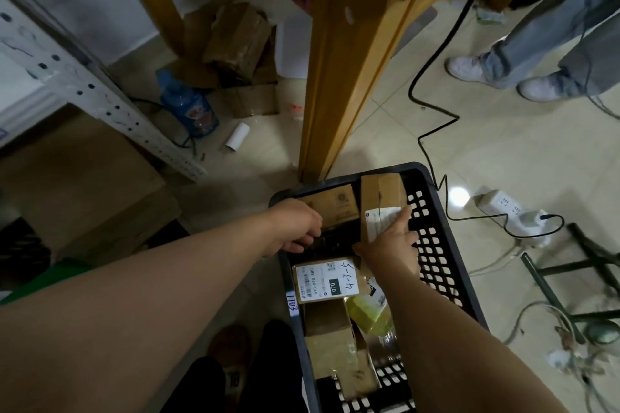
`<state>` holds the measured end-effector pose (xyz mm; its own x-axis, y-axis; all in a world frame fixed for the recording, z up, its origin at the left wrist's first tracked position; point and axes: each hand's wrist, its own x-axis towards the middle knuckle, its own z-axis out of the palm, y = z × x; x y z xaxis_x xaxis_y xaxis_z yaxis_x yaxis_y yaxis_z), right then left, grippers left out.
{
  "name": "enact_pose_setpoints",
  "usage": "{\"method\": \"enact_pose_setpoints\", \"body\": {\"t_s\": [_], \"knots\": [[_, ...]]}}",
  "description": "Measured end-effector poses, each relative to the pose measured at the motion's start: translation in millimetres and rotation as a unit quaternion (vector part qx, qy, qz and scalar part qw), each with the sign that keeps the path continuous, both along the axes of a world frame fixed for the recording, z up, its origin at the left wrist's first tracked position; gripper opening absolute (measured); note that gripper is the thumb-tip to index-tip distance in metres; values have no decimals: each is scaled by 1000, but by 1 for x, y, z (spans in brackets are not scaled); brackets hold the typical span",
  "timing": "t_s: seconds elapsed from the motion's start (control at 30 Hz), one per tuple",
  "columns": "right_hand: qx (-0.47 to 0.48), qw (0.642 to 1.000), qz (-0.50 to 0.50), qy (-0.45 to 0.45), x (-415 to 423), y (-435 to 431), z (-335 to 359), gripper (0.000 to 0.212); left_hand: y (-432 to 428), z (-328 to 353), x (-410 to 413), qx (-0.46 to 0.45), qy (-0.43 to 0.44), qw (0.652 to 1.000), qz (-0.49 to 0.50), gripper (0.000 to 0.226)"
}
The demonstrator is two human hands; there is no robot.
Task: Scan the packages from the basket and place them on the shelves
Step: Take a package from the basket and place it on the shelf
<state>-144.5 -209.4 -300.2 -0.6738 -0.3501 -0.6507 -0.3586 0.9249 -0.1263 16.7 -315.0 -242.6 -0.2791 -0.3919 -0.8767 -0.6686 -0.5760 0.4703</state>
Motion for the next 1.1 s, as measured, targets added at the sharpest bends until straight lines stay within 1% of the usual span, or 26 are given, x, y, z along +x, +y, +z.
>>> {"method": "enact_pose_setpoints", "body": {"t_s": [0.07,0.17,0.23,0.3,0.37,0.4,0.47,0.5,0.53,0.57,0.63,0.67,0.7,0.73,0.77,0.8,0.83,0.9,0.97,1.0,1.03,1.1], "knots": [[10,1000,15,17,1,1,1,139,6,0,0,4,0,1000,2,17],[14,999,31,15,3,8,17,129,14,12,5,21,-4,1000,21,22],[-3,998,49,26,5,14,41,123,19,28,7,38,-4,998,40,28],[-23,995,90,43,7,23,72,117,23,53,7,53,5,997,60,36],[-53,986,157,38,11,32,106,113,23,87,3,65,22,994,90,50],[-72,977,200,24,13,35,125,112,21,104,3,72,27,991,110,61],[-107,947,301,-6,16,40,163,111,14,143,4,93,22,980,176,87],[-114,929,351,-15,18,40,183,110,11,163,7,105,9,972,210,96],[-117,912,393,-20,20,38,204,110,7,185,12,116,-6,966,233,99],[-123,894,430,-20,22,35,223,109,4,205,20,119,-19,963,242,94],[-131,858,496,-11,26,22,259,102,4,241,41,116,-39,958,260,65],[-125,843,523,-22,29,14,276,99,4,257,53,121,-45,955,266,54],[-115,835,536,-48,33,4,292,98,6,268,66,129,-45,954,266,50],[-102,835,533,-88,36,-6,306,98,7,280,80,136,-38,953,267,56],[-94,845,511,-127,40,-15,319,98,8,293,94,133,-34,953,270,69],[-92,862,473,-158,43,-23,329,97,10,302,108,128,-28,953,272,83],[-93,879,430,-183,45,-30,338,95,11,306,123,129,-18,951,280,93],[-91,895,378,-219,49,-41,356,91,15,318,152,124,11,943,309,96],[-87,894,377,-224,56,-50,372,85,23,335,177,111,41,941,318,102],[-89,895,372,-229,63,-55,382,84,27,346,191,99,50,941,320,102],[-97,896,363,-237,71,-59,391,87,32,359,202,86,60,939,328,94],[-113,893,354,-252,91,-65,407,104,43,383,223,65,88,933,344,67]]}}
